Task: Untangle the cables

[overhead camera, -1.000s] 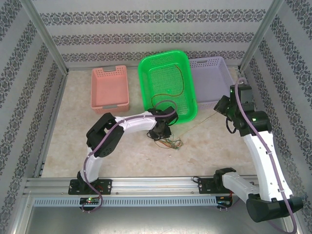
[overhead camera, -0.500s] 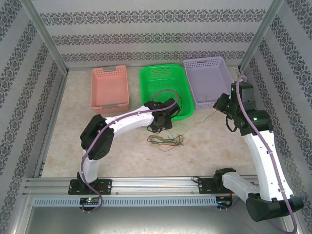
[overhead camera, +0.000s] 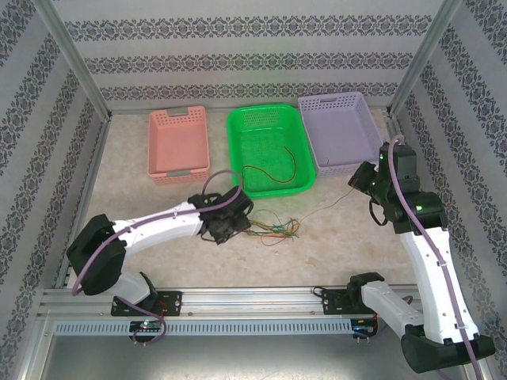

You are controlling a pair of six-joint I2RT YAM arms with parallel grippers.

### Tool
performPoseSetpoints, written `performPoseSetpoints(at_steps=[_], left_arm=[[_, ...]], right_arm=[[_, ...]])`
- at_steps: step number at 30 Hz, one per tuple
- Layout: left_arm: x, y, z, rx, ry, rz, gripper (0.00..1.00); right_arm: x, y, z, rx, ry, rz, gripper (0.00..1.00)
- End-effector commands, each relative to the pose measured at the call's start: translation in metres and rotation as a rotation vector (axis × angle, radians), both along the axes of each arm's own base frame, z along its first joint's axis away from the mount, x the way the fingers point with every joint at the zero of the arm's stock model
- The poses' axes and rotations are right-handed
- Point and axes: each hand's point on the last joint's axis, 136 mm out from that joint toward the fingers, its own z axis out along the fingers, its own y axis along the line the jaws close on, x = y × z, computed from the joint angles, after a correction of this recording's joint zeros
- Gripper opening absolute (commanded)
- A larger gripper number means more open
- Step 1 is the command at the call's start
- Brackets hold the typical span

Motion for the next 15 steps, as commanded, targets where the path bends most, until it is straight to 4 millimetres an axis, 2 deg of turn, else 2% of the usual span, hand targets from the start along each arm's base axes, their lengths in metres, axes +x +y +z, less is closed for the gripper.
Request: performPoseSetpoints(at_steps=[1,5,9,12,15], left_arm=[[0.022,-0.03,-0.01,-0.233,-0.118,0.092,0.65],[0.037,-0.043,-0.011,-0.317,-0.188,0.119,0.69],[0.04,-0.05,-0.018,-0.328,-0.174,0.123,0.67],[0.04,-0.053,-0.023,-0.325,-0.16,0.115,0.61],[0.034,-0.051,-0.036,-0.268,-0.098,0.106,0.51]], right_arm=[[-0.005,0.003,-0.01,-0.005,0.032,0.034,0.0],[-0.005,0.004,-0.012,-0.008,0.041,0.043,0.0],[-0.005,0.005,-0.012,-0.004,0.043,0.05,0.0],[-0.004,0.006,-0.013,-0.004,0.046,0.055,0.0],[-0.004,0.006,-0.013,-0.006,0.046,0.056,0.0]])
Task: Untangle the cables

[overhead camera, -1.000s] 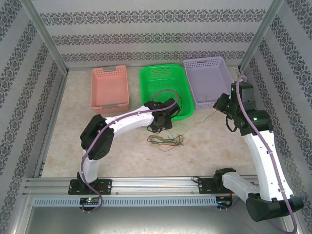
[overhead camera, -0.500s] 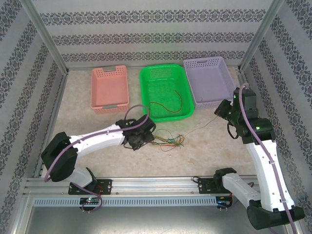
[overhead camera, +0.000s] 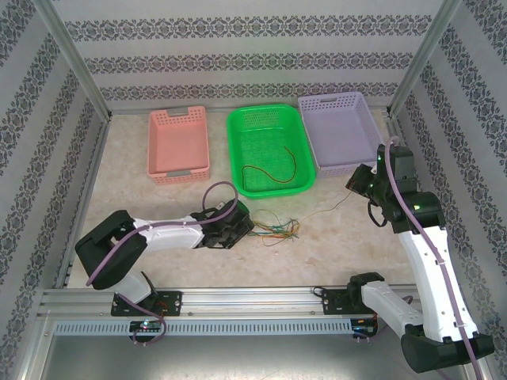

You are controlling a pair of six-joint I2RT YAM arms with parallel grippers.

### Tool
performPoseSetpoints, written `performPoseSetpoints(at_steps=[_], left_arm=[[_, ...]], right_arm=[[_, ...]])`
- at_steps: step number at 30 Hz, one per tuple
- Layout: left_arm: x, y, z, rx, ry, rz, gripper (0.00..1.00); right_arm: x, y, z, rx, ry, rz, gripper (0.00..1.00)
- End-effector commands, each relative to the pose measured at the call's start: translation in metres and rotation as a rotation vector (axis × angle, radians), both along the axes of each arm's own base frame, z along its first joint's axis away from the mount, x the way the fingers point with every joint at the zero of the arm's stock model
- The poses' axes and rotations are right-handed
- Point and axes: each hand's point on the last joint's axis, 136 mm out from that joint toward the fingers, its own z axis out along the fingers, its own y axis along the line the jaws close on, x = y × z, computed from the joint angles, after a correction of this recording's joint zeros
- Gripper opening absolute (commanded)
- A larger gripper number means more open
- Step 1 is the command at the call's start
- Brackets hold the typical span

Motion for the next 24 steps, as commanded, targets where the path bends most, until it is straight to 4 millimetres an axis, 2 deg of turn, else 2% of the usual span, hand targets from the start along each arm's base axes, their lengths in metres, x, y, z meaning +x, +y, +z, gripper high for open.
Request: performPoseSetpoints(at_steps=[1,5,9,12,15,17,21,24], left_arm=[[0.01,-0.023,-0.003,-0.052,0.003,-0.009,0.5],[0.019,-0.026,-0.014,-0.049,-0.01,0.008,0.43],[0.034,-0.038,-0.017,-0.047,-0.034,-0.005,0.4],[0.037,-0.035,-0.025,-0.001,-0.023,0.011,0.27],[0.034,-0.012,-0.035,0.085,0.011,0.105,0.06],[0.028,0.013,-0.034,0.159,0.029,0.18,0.0],[0.009,0.07,-0.016,0.332,0.053,0.25,0.0],[-0.007,0.108,-0.011,0.38,0.091,0.293,0.0]], right_arm=[[-0.002,0.0,-0.005,-0.008,0.021,0.015,0.0],[-0.002,0.001,-0.007,-0.005,0.024,0.019,0.0],[-0.002,0.002,-0.008,-0.003,0.028,0.02,0.0],[-0.003,0.001,-0.006,-0.005,0.021,0.017,0.0],[-0.002,-0.001,-0.003,-0.017,0.012,0.01,0.0],[0.0,-0.004,0.005,-0.033,-0.008,0.002,0.0],[0.011,-0.01,0.031,-0.069,-0.068,-0.013,0.0],[0.019,-0.018,0.053,-0.099,-0.125,-0.051,0.0]])
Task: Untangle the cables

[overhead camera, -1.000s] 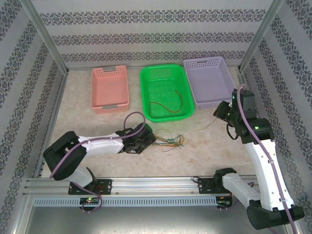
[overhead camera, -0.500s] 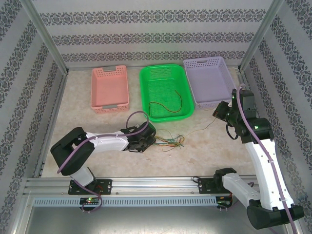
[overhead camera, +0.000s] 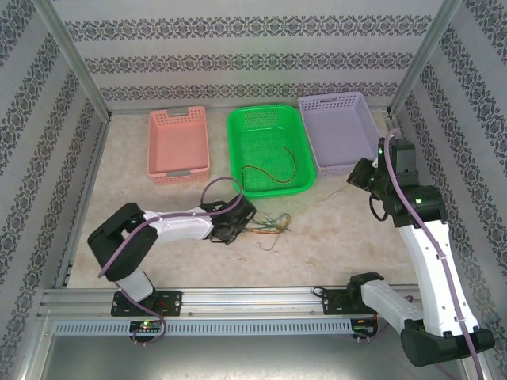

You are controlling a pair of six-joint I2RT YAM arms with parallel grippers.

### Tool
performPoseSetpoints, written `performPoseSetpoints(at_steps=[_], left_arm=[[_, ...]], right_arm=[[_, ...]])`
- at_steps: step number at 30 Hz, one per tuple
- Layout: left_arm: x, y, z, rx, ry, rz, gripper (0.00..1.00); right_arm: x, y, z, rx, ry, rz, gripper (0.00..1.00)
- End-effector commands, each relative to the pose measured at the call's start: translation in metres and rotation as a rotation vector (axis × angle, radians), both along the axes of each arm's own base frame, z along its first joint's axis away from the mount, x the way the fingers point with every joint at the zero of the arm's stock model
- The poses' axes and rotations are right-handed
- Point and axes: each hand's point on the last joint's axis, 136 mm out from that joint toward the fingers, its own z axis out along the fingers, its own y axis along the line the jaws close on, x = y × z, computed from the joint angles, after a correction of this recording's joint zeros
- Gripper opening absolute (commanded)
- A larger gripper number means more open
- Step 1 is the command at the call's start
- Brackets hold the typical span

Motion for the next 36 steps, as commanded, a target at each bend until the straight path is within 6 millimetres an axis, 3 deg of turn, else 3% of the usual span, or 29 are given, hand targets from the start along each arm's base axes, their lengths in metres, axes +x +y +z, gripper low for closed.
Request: performPoseSetpoints(at_steps=[1,9,18,27,31,36], left_arm=[[-0.032,0.082,-0.006,0.212,0.084,0.123,0.0],[-0.064,0.16,0.008,0.278,0.12,0.237,0.0],[-0.076,0.205,0.009,0.312,0.181,0.284,0.0],[-0.061,0.236,0.003,0.327,0.253,0.295,0.0],[-0.038,0.235,0.003,0.305,0.255,0.255,0.0],[-0.009,0.219,0.014,0.238,0.214,0.204,0.0]], right_arm=[[0.01,-0.017,0.039,-0.066,-0.113,-0.06,0.0],[0.038,-0.026,0.088,-0.09,-0.232,-0.113,0.0],[0.053,-0.025,0.132,-0.093,-0.349,-0.111,0.0],[0.05,-0.022,0.202,-0.071,-0.553,-0.091,0.0],[0.05,0.004,0.242,0.003,-0.68,0.037,0.0],[0.048,0.045,0.262,0.047,-0.719,0.213,0.0]])
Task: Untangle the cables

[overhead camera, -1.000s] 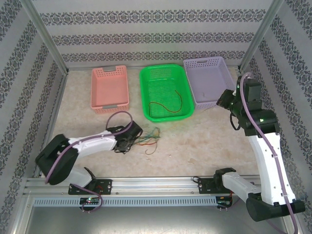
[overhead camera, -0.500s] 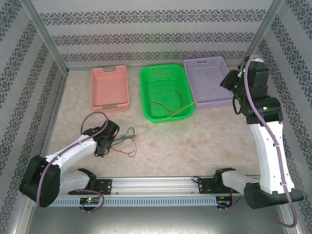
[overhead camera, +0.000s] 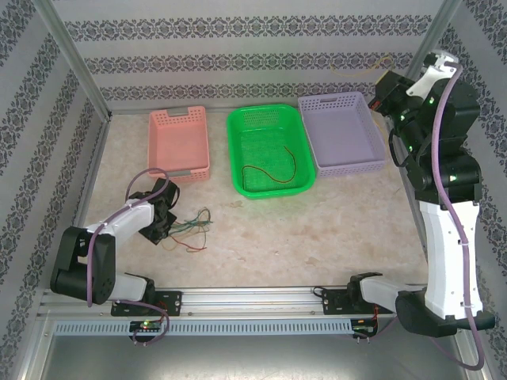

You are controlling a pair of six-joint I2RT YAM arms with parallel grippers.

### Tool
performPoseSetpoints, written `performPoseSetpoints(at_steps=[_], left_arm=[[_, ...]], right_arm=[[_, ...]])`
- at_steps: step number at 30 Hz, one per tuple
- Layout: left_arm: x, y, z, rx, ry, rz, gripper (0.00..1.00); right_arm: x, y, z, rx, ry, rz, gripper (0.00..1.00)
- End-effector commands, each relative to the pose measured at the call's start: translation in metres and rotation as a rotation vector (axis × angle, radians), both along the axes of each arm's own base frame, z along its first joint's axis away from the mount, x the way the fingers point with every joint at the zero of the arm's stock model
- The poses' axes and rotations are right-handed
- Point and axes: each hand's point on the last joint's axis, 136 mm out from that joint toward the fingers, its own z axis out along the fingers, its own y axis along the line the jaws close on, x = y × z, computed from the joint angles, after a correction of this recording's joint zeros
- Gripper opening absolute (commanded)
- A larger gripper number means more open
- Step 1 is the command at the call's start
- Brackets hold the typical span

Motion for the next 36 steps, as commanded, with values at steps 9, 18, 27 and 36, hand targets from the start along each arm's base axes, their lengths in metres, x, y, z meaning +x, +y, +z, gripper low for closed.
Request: performPoseSetpoints(at_steps=[9,18,27,36], left_arm=[[0.043,-0.046,0.072,-0.121,-0.208,-0.222,0.66],[0.04,-0.084,0.15,-0.167,-0.422,-0.394,0.72],[0.032,-0.122,0.194,-0.332,-0.64,-0.518,0.66],[0.034,-0.147,0.208,-0.382,-0.715,-0.624,0.65]], right_arm=[[-0.011,0.026,0.054,-0.099,-0.143,0.111,0.0],[0.022,0.037,0.096,-0.123,-0.274,0.177,0.0],[0.046,0.057,0.11,-0.079,-0.315,0.28,0.0],[0.055,0.033,0.124,-0.089,-0.345,0.163,0.0]])
